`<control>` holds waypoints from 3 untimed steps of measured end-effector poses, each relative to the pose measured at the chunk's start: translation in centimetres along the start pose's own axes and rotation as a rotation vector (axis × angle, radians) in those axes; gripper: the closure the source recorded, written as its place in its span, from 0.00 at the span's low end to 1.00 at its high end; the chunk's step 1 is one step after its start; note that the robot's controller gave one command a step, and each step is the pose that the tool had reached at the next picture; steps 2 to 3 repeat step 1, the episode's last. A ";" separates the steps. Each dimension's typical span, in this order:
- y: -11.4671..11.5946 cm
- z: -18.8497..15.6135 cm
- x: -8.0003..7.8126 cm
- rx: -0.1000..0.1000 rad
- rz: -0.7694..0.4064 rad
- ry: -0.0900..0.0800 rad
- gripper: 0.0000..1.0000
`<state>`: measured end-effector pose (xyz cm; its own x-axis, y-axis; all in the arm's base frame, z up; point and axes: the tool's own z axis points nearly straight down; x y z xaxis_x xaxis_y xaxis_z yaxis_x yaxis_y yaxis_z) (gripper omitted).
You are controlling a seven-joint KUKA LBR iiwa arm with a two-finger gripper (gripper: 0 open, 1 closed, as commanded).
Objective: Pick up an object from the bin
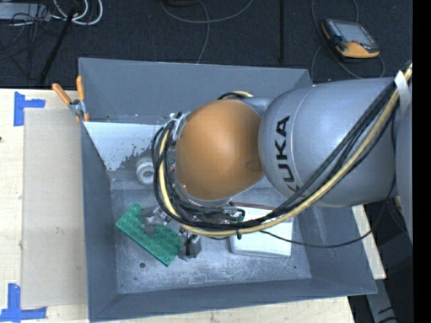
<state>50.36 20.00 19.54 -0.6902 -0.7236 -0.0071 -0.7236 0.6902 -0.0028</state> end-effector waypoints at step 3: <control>-4.2 -7.7 1.8 0.000 -0.463 0.002 1.00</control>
Offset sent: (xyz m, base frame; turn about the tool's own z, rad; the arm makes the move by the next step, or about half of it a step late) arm 0.0160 -0.0417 0.0755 -0.4656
